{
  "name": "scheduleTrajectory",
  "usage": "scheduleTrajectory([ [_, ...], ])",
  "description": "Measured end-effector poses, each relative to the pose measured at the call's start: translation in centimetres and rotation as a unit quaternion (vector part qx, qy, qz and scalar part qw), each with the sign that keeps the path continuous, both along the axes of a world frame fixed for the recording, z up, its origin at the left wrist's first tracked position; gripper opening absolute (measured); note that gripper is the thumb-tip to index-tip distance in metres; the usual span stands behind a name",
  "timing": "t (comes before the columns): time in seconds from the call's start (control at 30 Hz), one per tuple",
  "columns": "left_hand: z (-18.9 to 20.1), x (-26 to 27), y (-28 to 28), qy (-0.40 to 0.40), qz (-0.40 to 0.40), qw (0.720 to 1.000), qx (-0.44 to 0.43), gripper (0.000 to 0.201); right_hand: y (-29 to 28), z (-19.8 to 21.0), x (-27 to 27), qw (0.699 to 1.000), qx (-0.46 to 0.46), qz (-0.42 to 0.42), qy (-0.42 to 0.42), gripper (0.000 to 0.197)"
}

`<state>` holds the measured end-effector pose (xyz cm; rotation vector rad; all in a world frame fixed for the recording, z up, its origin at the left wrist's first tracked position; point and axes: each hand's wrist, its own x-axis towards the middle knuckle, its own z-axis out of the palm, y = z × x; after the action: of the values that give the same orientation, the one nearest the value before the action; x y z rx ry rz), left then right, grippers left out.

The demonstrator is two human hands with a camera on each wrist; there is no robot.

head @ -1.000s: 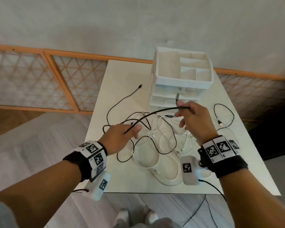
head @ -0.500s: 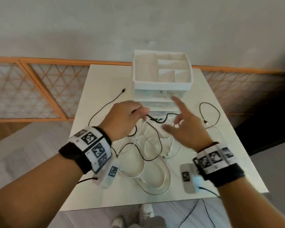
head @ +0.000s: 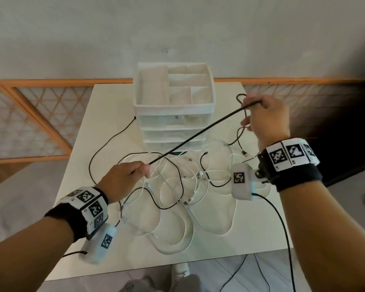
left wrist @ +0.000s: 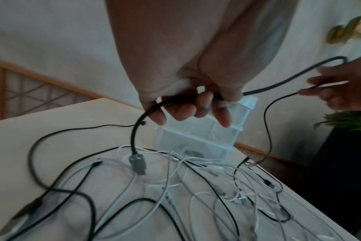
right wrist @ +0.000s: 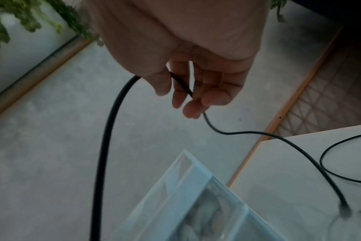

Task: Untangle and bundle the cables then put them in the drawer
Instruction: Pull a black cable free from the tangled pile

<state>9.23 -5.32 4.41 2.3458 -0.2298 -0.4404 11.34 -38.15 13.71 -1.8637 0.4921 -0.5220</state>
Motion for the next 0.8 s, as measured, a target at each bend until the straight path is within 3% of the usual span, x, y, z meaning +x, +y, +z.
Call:
scheduleTrajectory([
  [0.07,-0.1,0.0,0.4,0.004,0.039,0.999,-0.022,0.033,-0.6,-0.2,0.1,1.0,-0.01,0.001,-0.026,0.016],
  [0.13,1.0,0.2,0.3,-0.029,0.083,0.995,-0.054,0.023,-0.9,-1.9,-0.1,0.999,-0.033,0.034,0.012,0.018],
  [0.2,2.4,1.0,0.4,-0.094,0.131,0.983,-0.083,0.018,-1.2,-4.3,-0.6,0.979,-0.114,0.081,0.149,0.046],
  [0.27,4.0,1.9,0.7,-0.121,0.148,0.974,-0.119,0.016,-0.7,-5.6,-1.5,0.934,-0.206,0.111,0.27,0.073],
  [0.33,5.6,2.4,0.3,-0.132,0.109,0.978,-0.116,0.015,1.5,-5.6,-2.6,0.932,-0.224,0.132,0.25,0.079],
  [0.43,7.3,1.8,-2.0,-0.163,0.026,0.979,-0.116,0.015,7.5,-4.3,-4.1,0.94,-0.208,0.238,0.126,0.068],
  [0.53,7.1,1.6,-3.2,-0.172,-0.03,0.978,-0.114,0.018,11.3,-4.3,-3.1,0.94,-0.208,0.247,0.105,0.02],
  [0.67,4.3,1.4,0.2,-0.05,-0.041,0.994,-0.085,0.035,8.8,-5.8,-0.9,0.961,-0.168,0.166,0.142,0.019],
  [0.8,1.3,-0.3,3.5,0.035,-0.061,0.997,-0.033,0.034,7.2,-7.6,-0.5,0.965,-0.153,0.187,0.103,0.011],
])
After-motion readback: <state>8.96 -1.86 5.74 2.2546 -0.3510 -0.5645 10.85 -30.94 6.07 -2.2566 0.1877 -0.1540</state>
